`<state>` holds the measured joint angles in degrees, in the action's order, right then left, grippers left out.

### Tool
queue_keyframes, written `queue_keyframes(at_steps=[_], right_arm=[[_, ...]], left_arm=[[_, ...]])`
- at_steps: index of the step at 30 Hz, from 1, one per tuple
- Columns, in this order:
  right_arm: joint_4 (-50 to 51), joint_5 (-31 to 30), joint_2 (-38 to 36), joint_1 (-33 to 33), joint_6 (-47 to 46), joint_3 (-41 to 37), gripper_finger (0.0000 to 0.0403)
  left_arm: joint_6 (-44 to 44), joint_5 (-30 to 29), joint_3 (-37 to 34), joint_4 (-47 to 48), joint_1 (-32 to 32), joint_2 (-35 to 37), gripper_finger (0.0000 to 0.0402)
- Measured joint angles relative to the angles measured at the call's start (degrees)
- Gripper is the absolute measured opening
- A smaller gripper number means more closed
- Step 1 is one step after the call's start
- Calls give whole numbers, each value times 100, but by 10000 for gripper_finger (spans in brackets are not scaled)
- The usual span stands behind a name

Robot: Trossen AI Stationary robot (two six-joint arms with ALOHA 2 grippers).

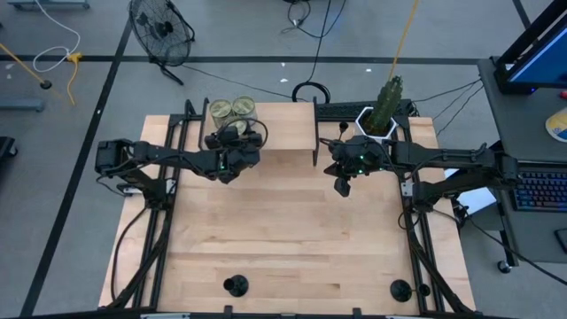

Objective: Pick & Place candle stick holders
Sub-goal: Put the green scented candle on the shelf

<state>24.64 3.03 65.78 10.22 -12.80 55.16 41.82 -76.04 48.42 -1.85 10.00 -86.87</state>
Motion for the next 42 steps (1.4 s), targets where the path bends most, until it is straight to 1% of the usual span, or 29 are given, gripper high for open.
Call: queue_keyframes(at_steps=[3,8,10,16,19,26,34,37,38,42], right_arm=[[2,0,0,0,2,2,1],[2,0,0,0,22,2,1],[4,2,0,-4,24,2,1],[7,2,0,-4,44,2,1],[7,4,0,-4,46,2,1],[7,4,0,-4,53,2,1],[4,4,0,-4,131,2,1],[4,4,0,-4,131,2,1],[4,4,0,-4,131,2,1],[4,4,0,-4,131,2,1]], left_arm=[[-257,-36,-2,-231,4,79,375],[-1039,-160,-7,-617,4,141,383],[-1192,-267,2,-815,4,174,385],[-1492,-523,2,-955,4,262,380],[-1584,-492,-13,-907,7,348,377],[-2087,-523,5,-1323,17,552,381],[-2415,-638,-13,-1323,17,821,371],[-2607,-635,2,-1630,15,957,370],[-2733,-621,-1,-1639,15,1025,371],[-3359,-491,-2,-2183,-62,1255,369]])
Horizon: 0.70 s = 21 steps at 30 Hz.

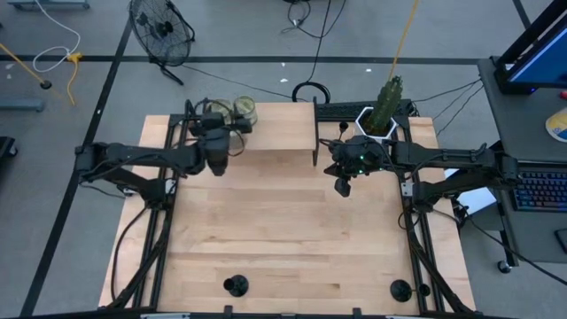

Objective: Pick & Place candle stick holders
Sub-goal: Put the green scented candle on the shelf

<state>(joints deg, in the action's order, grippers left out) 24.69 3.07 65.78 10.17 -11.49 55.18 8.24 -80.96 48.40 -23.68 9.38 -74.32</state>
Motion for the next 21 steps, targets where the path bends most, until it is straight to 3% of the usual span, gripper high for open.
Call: queue_keyframes(at_steps=[10,15,21], right_arm=[[-2,0,-1,0,20,0,1],[-9,0,0,0,22,0,1],[-10,-2,0,0,42,0,1]], left_arm=[[-1289,1193,0,-341,-758,704,371],[-1101,1291,1,-27,-1401,776,357],[276,1135,2,1194,-2067,765,304]])
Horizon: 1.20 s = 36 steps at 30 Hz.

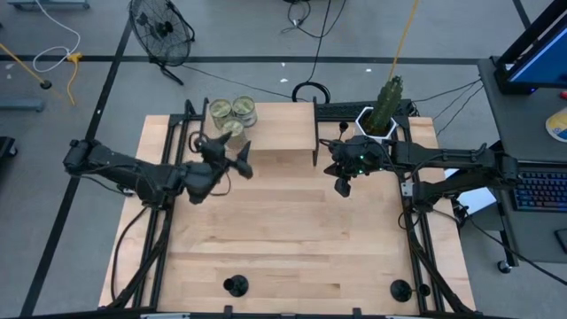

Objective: Pick & Place candle stick holders
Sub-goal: Put the green scented candle on the shelf

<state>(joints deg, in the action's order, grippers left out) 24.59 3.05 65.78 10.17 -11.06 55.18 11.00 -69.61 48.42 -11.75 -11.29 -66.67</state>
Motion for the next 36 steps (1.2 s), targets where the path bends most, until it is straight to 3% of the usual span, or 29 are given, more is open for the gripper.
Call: queue_keyframes(at_steps=[4,8,13,24,29,36], right_arm=[[-7,0,0,2,3,0,1],[-19,-2,0,2,9,0,1],[-54,-2,0,2,23,0,1],[-40,-3,0,2,-9,0,1],[-40,-4,0,2,-2,0,1],[-40,-7,0,2,-2,0,1]], left_arm=[[930,-275,0,568,-240,-2,245],[1884,-192,0,1396,-284,-56,189],[2650,-28,-8,2202,-199,-350,151],[3568,212,-2,3413,322,-654,143],[3703,561,-2,3571,478,-654,143],[3700,601,-2,3723,626,-710,143]])
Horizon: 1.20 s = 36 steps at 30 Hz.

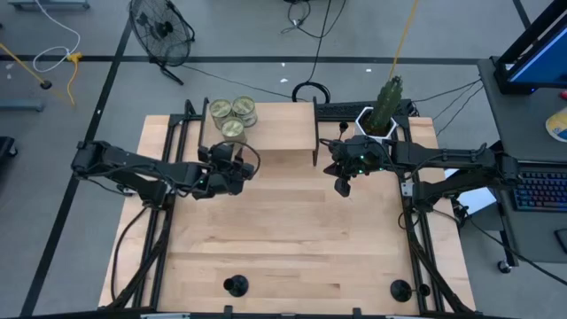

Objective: Pick & Place candle stick holders
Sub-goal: Put the green scented candle on the shelf, then put the top black candle holder on the shelf

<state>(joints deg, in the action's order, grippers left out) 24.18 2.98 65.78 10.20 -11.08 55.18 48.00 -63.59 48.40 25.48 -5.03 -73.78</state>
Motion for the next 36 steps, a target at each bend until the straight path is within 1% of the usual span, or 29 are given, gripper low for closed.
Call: queue_keyframes(at_steps=[11,25,30,33,36], right_arm=[[-8,0,0,0,1,0,1],[-13,0,0,0,1,0,1],[-6,1,0,0,1,0,1],[0,0,0,0,1,0,1],[2,2,0,0,1,0,1]], left_arm=[[-93,172,0,54,200,0,143],[-150,216,0,144,432,0,143],[-98,246,-2,99,291,28,143],[-131,276,-4,-142,122,129,143],[-205,563,-4,-221,-86,298,143]])
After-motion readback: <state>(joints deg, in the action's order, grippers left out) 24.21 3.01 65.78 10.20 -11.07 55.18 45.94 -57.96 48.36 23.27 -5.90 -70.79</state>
